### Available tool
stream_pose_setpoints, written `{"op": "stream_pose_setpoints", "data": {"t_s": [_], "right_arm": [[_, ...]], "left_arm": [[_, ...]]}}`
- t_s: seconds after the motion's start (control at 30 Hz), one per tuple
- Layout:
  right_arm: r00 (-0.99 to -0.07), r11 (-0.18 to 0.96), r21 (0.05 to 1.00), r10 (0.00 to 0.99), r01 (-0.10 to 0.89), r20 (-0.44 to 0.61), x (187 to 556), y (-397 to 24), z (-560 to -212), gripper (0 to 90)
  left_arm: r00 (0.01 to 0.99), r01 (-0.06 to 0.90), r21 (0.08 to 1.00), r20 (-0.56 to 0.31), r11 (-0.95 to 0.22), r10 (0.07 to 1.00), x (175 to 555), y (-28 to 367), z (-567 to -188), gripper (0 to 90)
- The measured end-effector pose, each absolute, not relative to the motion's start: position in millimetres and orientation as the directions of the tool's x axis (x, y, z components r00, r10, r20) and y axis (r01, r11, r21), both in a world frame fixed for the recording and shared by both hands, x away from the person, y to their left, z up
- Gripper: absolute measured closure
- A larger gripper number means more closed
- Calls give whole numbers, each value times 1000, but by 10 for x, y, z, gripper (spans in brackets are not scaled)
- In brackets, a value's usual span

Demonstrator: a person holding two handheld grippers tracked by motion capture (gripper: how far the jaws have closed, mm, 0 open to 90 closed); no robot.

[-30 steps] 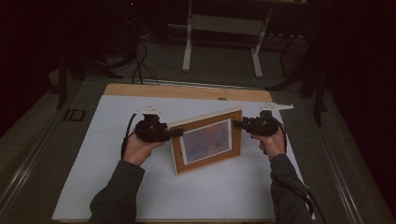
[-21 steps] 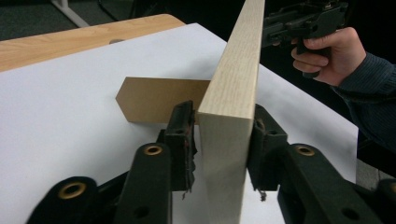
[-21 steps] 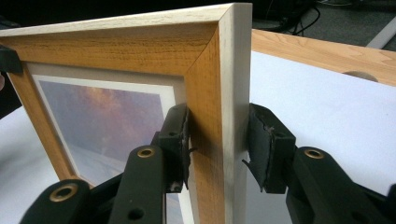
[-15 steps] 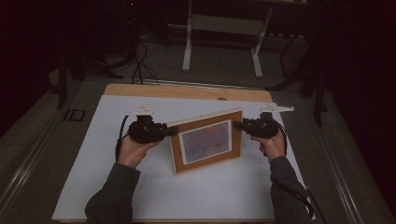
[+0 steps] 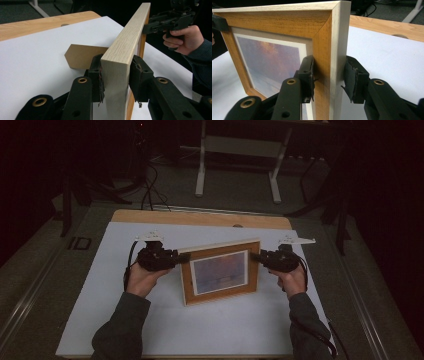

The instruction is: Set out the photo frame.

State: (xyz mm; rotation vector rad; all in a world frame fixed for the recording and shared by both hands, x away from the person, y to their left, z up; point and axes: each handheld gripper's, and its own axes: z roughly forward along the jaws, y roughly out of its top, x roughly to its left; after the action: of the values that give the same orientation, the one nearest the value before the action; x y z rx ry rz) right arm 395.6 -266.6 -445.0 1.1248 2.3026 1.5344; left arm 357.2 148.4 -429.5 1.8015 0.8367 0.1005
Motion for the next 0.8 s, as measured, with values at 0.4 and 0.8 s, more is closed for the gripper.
{"op": "stream_pose_setpoints", "data": {"t_s": [0.4,0.8], "right_arm": [[-690,185,848,676,497,257,3907,-2652,-4453,622],[-681,183,849,689,496,249,3855,-2658,-4455,624]], "left_arm": [[767,472,862,-299,-185,567,3633,1499,-4286,665],[775,473,859,-301,-195,556,3730,1506,-4276,656]]}}
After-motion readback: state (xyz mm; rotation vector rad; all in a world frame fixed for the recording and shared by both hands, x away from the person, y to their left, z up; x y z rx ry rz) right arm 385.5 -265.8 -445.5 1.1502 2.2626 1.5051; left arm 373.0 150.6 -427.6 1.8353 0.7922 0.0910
